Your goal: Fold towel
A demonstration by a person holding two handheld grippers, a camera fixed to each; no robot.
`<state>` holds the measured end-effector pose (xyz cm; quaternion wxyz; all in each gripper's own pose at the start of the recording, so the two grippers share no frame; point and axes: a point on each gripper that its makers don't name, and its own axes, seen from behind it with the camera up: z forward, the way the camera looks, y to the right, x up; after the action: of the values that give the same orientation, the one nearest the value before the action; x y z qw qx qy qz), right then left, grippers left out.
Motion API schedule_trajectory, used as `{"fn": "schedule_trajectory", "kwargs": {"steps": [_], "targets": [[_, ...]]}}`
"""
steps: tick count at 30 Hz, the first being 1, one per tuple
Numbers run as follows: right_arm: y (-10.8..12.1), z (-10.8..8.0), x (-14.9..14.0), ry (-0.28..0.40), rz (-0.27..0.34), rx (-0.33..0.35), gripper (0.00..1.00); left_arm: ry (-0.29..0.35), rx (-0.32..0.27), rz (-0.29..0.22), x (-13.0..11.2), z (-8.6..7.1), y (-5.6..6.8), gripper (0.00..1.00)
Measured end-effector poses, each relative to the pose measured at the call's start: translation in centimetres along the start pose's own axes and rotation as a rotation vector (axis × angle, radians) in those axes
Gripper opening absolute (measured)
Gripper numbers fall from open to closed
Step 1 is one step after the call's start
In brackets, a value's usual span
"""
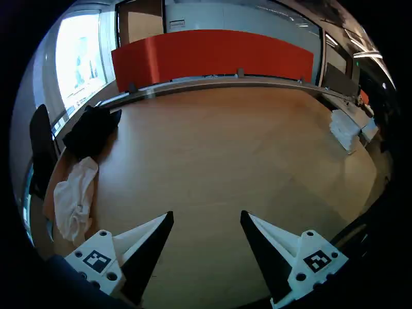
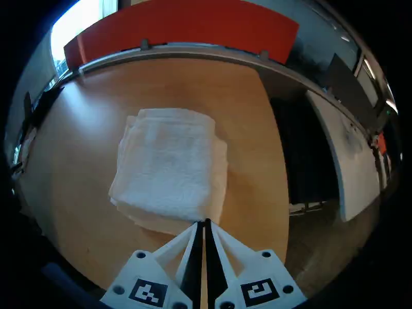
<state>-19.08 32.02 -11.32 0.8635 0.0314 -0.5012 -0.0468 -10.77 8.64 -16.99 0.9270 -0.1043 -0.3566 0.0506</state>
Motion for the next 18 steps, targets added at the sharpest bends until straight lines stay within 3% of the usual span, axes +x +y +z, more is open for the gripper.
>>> {"fn": "schedule_trajectory", "kwargs": {"steps": [18], "targets": [[0.8, 1.1, -1.6, -0.043, 0.034, -0.022, 0.02, -0.003, 0.009, -0.003, -0.4, -0.4, -0.1, 0.97]]}}
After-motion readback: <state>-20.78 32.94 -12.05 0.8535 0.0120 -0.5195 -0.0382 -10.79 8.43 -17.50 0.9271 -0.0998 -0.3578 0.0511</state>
